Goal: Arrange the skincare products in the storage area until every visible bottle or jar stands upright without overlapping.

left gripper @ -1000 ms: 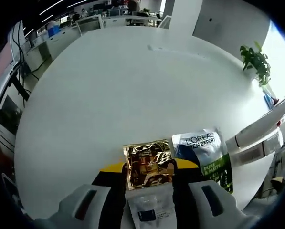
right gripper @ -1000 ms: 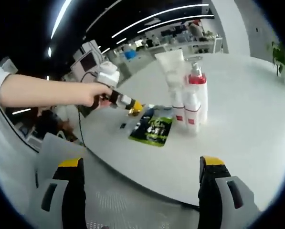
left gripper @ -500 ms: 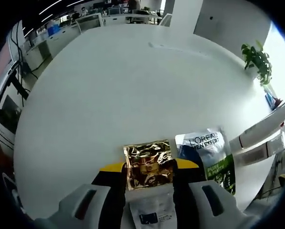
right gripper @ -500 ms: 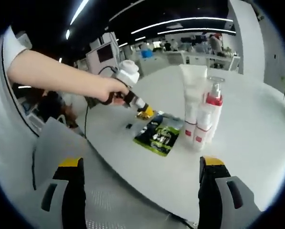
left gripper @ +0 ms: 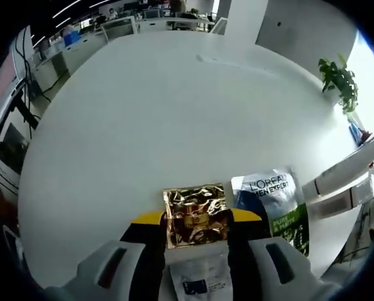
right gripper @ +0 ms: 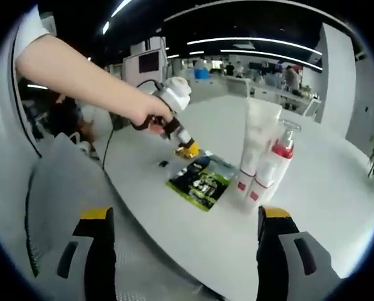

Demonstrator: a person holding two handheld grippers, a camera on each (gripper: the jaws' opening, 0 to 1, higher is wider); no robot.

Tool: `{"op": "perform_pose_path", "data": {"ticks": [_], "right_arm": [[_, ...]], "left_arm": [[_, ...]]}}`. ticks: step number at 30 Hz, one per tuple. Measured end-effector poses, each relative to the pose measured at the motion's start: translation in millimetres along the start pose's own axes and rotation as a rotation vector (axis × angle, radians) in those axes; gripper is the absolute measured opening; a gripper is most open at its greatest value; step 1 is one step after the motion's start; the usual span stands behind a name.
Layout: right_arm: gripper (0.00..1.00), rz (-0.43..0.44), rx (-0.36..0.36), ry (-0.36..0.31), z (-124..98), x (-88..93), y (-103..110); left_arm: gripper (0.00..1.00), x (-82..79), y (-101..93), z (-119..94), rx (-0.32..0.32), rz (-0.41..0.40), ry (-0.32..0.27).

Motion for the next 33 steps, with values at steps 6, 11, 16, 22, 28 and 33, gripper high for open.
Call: {"op": "perform_pose_path", "data": {"ticks": [6,11,16,22,28,33], "right_arm": [[0.95,0.056,0.001,-0.010,-3,-1.9,-4],[0.96,0.105,0.025,-0.010,-5,1.1,-14],[0.96,0.115,0.027,-0.013,-5,1.0,-15],[0.96,0.096,0.028,0.003,-4,3.1,-13],[0.95,0.115,0.023,0.003,-4,2.9,-14],[0.95,0.104,0.019,0.013,-3,4.0,-12]], "left_arm": [[0.41,0.2,0.3,1,-0.003,0.002,0.002],[0.41,0.1,0.0,0,0.003,-0.011,0.008],[0.42,0.4,-0.3,-1,-0.002,-0.004,0.011],[0.44,-2.6,0.6,0,0.000,0.004,0.001],[0.47,-7.9,-0.7,-1,0.007,0.032,-0.014],[0.49,-16.4,1.5,-7,0.023,0.054,-0.053]]}}
Point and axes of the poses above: the point that each gripper's makers call its tool centre point, and the gripper's own axes: z roughly forward along the fingers, y roughly to its left, x roughly out of its underside, the point moved 2 cm from there along -z, roughly backward along the fingers, and after that the axes turned 3 degrees about x, right-handed, at the moved point
